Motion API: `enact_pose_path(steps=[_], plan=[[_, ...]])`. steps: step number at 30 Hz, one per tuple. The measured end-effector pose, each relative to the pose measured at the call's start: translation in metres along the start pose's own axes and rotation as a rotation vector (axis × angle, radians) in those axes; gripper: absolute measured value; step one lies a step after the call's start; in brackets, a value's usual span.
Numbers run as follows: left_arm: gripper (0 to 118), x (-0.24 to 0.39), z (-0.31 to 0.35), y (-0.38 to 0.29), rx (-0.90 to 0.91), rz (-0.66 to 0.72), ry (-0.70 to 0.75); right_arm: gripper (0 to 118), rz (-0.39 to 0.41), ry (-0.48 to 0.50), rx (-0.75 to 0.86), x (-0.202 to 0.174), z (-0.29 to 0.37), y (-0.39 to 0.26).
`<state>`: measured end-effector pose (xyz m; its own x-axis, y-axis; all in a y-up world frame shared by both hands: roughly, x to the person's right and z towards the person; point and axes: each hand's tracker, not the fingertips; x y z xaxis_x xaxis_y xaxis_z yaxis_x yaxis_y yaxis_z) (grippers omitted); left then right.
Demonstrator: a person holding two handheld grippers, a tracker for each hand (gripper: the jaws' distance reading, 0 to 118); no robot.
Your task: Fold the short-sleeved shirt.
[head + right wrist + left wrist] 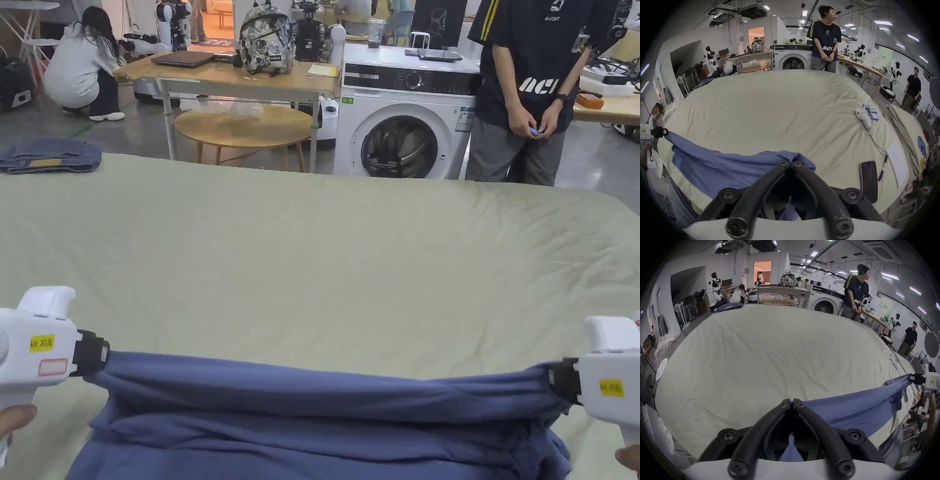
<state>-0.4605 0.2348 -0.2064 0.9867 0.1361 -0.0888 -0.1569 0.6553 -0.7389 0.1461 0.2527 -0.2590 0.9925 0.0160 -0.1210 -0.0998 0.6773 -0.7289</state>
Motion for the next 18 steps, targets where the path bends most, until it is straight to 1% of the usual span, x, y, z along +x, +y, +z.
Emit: enact_pose_path(steps=[3,8,10,14,18], plan=[[0,0.000,0.009,-0.022,-0.020,-0.021,-0.003,0,0.022,-0.014,-0.043,-0.003,0.005,-0.025],[0,-0.004,0.014,-0.055,-0.068,-0.026,-0.007,0,0.033,-0.036,-0.110,-0.003,0.007,-0.058],[0,-0.013,0.001,-0.064,-0.105,-0.022,0.003,0,0.066,-0.058,-0.161,-0.006,0.002,-0.068],[0,-0.013,-0.019,-0.081,-0.211,-0.061,0.018,0,0.097,-0.075,-0.267,-0.005,-0.023,-0.086],[0,-0.011,-0.036,-0.097,-0.295,-0.090,0.036,0,0.084,-0.075,-0.323,-0.003,-0.049,-0.099]])
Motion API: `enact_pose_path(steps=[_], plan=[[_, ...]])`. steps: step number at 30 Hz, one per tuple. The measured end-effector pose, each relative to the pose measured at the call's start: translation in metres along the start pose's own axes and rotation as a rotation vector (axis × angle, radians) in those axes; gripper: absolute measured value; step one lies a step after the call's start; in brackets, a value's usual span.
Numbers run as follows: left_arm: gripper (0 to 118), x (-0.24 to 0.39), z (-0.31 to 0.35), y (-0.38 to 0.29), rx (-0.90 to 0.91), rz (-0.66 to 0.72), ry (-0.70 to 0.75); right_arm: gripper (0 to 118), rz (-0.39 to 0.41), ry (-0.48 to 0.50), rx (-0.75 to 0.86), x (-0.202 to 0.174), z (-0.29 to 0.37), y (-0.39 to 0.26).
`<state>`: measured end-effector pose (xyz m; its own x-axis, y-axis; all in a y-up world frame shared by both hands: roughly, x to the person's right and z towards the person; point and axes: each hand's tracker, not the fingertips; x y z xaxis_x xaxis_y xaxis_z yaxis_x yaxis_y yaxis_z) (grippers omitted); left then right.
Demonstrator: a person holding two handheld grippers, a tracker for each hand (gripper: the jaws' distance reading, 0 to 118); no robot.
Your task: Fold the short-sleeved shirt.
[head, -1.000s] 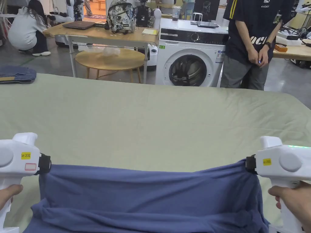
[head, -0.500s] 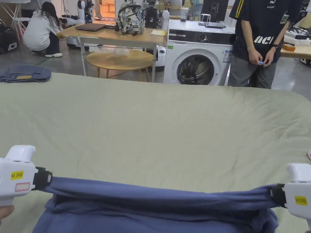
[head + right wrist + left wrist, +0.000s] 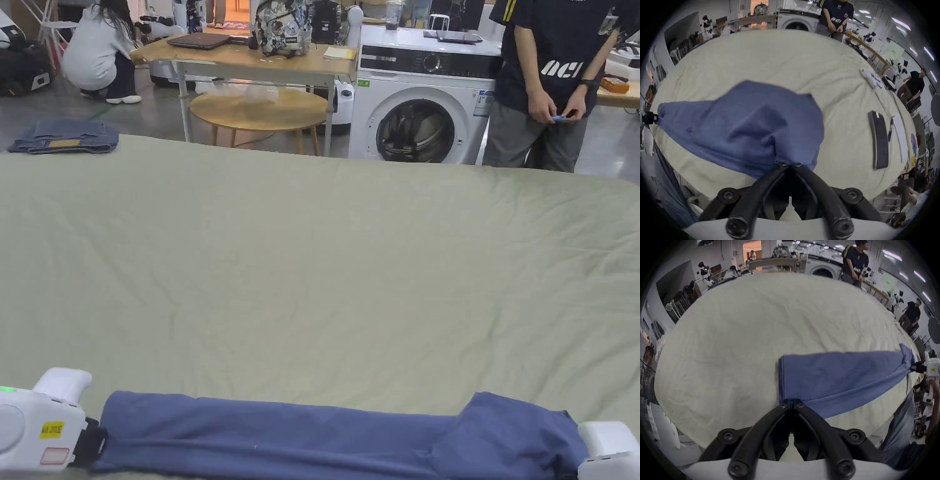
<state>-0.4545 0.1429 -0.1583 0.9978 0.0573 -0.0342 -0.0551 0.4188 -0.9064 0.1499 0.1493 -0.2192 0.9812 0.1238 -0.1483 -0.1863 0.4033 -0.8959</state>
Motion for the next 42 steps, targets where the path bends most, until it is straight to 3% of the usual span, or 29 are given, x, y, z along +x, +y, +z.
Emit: enact_pose_path(steps=[5,6,7,8,9,10,12,17,23,26,29,30,32,34,35,42], plan=[[0,0.003,-0.006,-0.005,0.016,0.021,0.009,4,-0.006,-0.004,-0.004,-0.001,-0.014,-0.005],[3,0.003,-0.005,-0.004,0.018,0.027,0.010,11,-0.008,-0.006,-0.001,0.001,-0.014,-0.005],[8,0.004,-0.004,-0.002,0.019,0.031,0.012,26,-0.010,-0.007,0.001,0.001,-0.013,-0.004],[27,0.006,0.001,-0.002,0.021,0.035,0.014,53,-0.011,-0.009,0.003,0.001,-0.012,-0.003],[33,0.008,0.004,-0.001,0.023,0.037,0.014,68,-0.009,-0.019,0.006,0.001,-0.008,-0.002],[34,0.011,0.008,0.001,0.032,0.036,0.026,70,-0.006,-0.041,0.018,0.003,-0.003,-0.001],[35,0.015,0.017,0.005,0.076,0.029,0.068,70,-0.012,-0.080,0.078,0.005,0.011,0.001],[35,0.027,0.037,0.021,0.228,0.099,-0.003,70,-0.083,-0.088,0.236,0.000,0.050,0.013],[34,0.063,0.045,0.039,0.430,0.068,0.014,69,-0.147,-0.050,0.520,-0.034,0.065,0.028],[31,0.083,0.050,0.045,0.554,0.055,0.042,64,-0.162,-0.048,0.668,-0.057,0.069,0.036],[18,0.095,0.055,0.051,0.690,0.039,0.079,58,-0.183,-0.017,0.818,-0.078,0.081,0.041],[14,0.100,0.059,0.052,0.740,0.029,0.100,49,-0.185,-0.014,0.864,-0.086,0.085,0.044],[2,0.106,0.064,0.054,0.819,0.017,0.155,10,-0.183,-0.012,0.940,-0.099,0.094,0.048],[0,0.110,0.070,0.056,0.877,-0.003,0.173,8,-0.155,-0.011,1.010,-0.109,0.102,0.052],[0,0.113,0.073,0.056,0.905,-0.011,0.183,1,-0.149,-0.040,1.030,-0.115,0.105,0.055],[0,0.117,0.093,0.060,0.961,0.003,0.195,0,-0.158,-0.002,1.066,-0.134,0.115,0.069]])
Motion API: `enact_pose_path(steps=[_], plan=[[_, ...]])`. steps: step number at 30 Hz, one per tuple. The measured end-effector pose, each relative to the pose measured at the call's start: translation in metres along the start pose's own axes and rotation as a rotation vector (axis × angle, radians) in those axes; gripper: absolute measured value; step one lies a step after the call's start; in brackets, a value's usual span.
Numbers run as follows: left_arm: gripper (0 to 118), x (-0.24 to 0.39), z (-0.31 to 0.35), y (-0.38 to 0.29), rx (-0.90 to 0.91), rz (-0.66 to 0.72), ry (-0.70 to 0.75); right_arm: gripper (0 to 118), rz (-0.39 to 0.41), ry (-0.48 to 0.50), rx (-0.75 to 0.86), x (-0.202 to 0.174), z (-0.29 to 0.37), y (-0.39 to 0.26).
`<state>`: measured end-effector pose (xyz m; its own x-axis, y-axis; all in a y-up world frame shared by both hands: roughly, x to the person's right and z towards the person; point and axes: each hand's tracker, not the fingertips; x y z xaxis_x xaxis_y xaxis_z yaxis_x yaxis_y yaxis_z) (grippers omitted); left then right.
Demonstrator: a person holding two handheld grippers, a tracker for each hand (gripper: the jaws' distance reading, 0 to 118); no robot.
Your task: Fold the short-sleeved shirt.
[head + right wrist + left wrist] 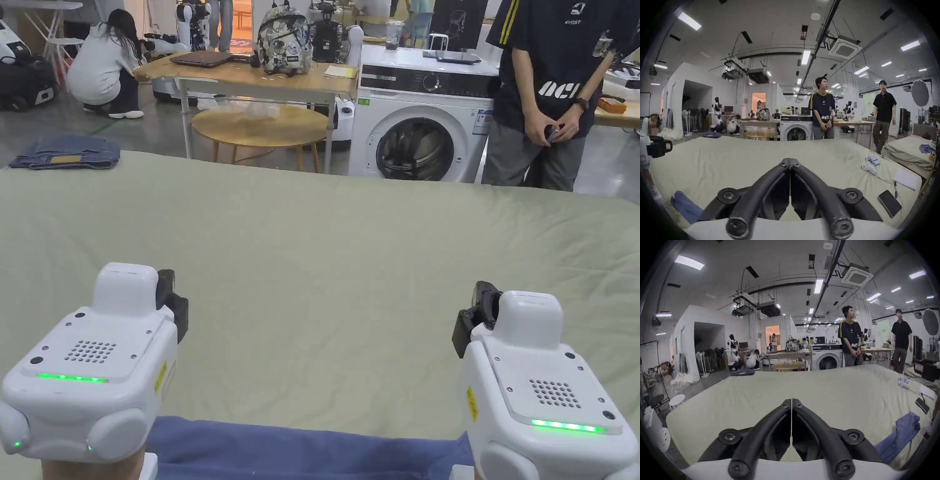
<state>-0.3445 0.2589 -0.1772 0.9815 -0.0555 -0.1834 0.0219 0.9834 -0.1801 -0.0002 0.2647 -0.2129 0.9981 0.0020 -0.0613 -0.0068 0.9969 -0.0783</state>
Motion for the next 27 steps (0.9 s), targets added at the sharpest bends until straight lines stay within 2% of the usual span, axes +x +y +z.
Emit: enact_pose_path(steps=[3,7,11,15,16,17,18,19,22,25,27], plan=[[0,-0.011,0.001,0.002,-0.010,0.008,0.003,0,0.004,-0.004,0.007,-0.005,-0.002,0.000],[0,-0.039,0.001,0.000,-0.120,0.048,-0.030,0,0.018,-0.013,0.002,-0.006,-0.005,-0.002],[0,-0.087,-0.010,-0.014,-0.325,0.163,-0.127,0,0.019,0.009,-0.015,-0.007,-0.008,-0.005],[0,-0.134,-0.024,-0.040,-0.551,0.336,-0.278,0,0.032,0.027,-0.033,-0.009,-0.010,-0.009],[9,-0.145,-0.029,-0.049,-0.610,0.374,-0.316,0,0.031,0.031,-0.040,-0.009,-0.011,-0.010],[29,-0.154,-0.033,-0.058,-0.669,0.405,-0.344,0,0.030,0.037,-0.046,-0.010,-0.011,-0.011],[44,-0.168,-0.041,-0.071,-0.703,0.416,-0.356,0,0.029,0.041,-0.053,-0.010,-0.012,-0.013],[51,-0.177,-0.045,-0.080,-0.748,0.437,-0.378,0,0.030,0.042,-0.057,-0.011,-0.013,-0.014],[54,-0.192,-0.049,-0.101,-0.849,0.546,-0.443,0,0.034,0.049,-0.074,-0.012,-0.015,-0.019],[65,-0.203,-0.054,-0.118,-0.877,0.592,-0.457,0,0.038,0.052,-0.091,-0.013,-0.016,-0.023],[67,-0.209,-0.061,-0.132,-0.910,0.657,-0.483,0,0.040,0.054,-0.102,-0.013,-0.017,-0.025]])
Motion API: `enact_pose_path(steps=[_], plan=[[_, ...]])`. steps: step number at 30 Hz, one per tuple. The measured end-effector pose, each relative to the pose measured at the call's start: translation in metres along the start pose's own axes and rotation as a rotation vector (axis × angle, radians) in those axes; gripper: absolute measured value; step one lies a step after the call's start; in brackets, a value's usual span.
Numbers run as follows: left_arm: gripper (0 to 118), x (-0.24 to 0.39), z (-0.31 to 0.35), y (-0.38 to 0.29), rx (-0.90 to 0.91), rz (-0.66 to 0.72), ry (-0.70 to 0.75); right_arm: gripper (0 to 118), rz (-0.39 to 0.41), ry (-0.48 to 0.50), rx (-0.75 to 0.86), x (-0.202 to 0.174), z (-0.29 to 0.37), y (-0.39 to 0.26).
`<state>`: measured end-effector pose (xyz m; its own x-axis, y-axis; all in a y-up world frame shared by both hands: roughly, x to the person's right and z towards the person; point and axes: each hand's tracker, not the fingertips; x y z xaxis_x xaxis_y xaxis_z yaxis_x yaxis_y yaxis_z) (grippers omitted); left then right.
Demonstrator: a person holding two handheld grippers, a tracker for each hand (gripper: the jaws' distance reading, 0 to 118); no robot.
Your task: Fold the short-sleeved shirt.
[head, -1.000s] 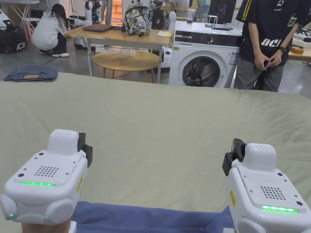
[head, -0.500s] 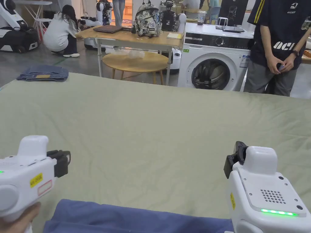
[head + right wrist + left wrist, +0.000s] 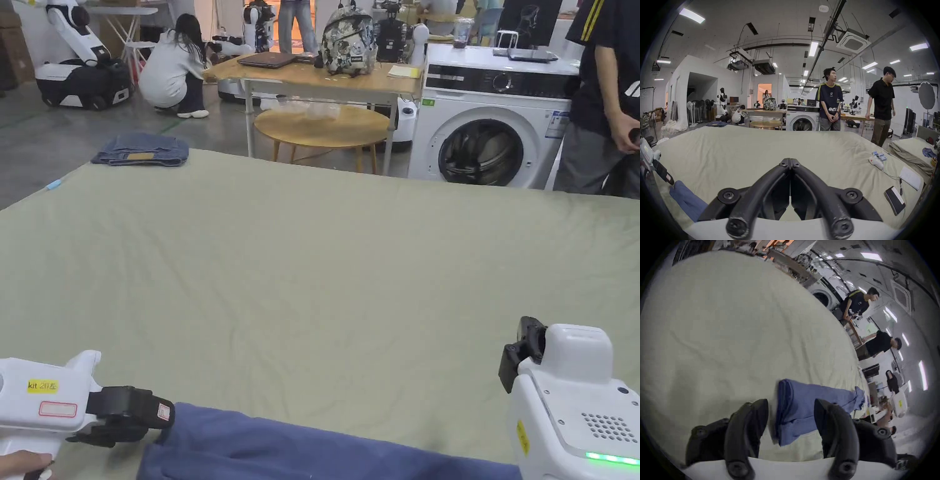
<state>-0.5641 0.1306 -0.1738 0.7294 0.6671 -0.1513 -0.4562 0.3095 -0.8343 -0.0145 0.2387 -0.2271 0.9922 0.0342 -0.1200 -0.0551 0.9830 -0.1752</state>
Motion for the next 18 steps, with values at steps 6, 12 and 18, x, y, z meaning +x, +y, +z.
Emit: enact_pose_path(steps=[6,12,18], plan=[[67,-0.033,-0.035,-0.002,-0.098,0.090,-0.217,0,0.008,0.002,-0.014,-0.001,-0.001,-0.004],[13,-0.026,-0.053,-0.005,-0.048,0.125,-0.270,0,-0.002,0.002,-0.030,0.000,-0.005,-0.007],[7,-0.015,-0.053,-0.018,-0.026,0.134,-0.179,0,-0.007,0.006,-0.041,0.000,-0.006,-0.009]])
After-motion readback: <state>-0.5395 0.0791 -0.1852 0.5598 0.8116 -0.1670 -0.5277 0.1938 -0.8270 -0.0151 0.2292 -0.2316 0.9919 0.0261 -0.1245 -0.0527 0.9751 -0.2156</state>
